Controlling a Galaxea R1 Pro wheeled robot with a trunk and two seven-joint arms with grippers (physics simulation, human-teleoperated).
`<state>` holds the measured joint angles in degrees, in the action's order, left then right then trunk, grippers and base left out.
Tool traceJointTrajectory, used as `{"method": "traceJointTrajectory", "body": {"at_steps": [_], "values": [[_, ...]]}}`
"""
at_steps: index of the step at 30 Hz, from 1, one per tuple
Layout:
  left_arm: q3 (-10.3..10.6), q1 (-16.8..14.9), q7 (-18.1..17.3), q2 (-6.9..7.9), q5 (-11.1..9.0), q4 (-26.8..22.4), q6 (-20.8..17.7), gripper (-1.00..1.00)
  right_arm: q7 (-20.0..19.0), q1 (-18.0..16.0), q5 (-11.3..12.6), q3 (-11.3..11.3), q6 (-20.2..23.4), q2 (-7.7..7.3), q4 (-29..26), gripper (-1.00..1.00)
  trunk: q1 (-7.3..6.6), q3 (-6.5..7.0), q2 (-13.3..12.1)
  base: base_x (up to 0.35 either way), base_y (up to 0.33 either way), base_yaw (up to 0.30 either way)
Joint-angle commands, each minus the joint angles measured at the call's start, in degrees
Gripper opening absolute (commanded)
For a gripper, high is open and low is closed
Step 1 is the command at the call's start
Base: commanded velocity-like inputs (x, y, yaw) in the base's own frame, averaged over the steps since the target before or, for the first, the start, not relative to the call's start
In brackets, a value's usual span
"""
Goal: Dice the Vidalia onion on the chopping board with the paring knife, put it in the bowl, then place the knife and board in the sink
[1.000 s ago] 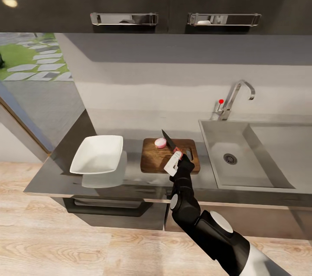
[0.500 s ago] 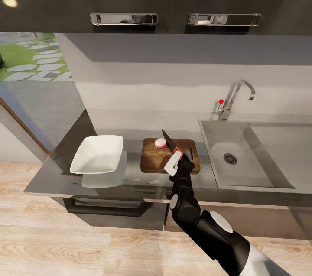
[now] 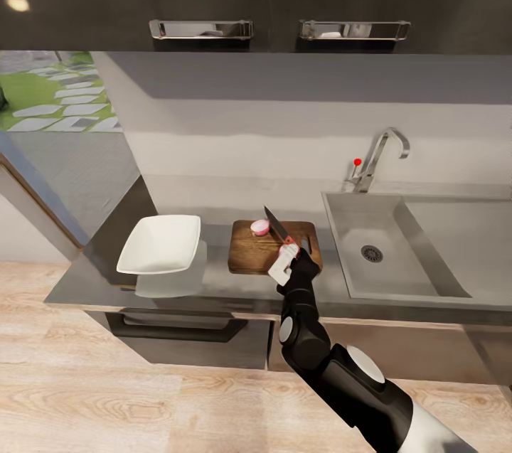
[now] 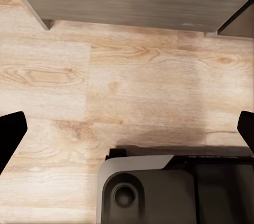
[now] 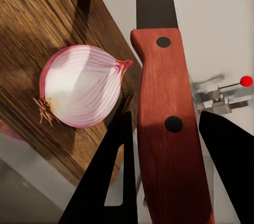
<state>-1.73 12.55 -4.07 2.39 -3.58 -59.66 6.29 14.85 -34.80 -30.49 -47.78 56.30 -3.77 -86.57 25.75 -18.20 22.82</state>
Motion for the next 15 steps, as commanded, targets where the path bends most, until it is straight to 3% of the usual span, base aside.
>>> {"method": "traceJointTrajectory", "body": {"at_steps": [1, 15], "values": [[-0.11, 0.01, -0.41, -0.02, -0.38, -0.04, 0.04, 1.0, 0.52, -0.09, 0.41, -0.19, 0.3, -0.06, -0.02, -1.0, 0.03, -0.1, 0.1, -0.012, -0.006, 0.0], [-0.11, 0.01, -0.41, -0.02, -0.41, -0.01, 0.03, 1.0, 0.45, -0.09, 0.6, -0.3, 0.3, -0.05, 0.08, -1.0, 0.03, -1.18, 0.1, -0.001, -0.001, 0.0]]}}
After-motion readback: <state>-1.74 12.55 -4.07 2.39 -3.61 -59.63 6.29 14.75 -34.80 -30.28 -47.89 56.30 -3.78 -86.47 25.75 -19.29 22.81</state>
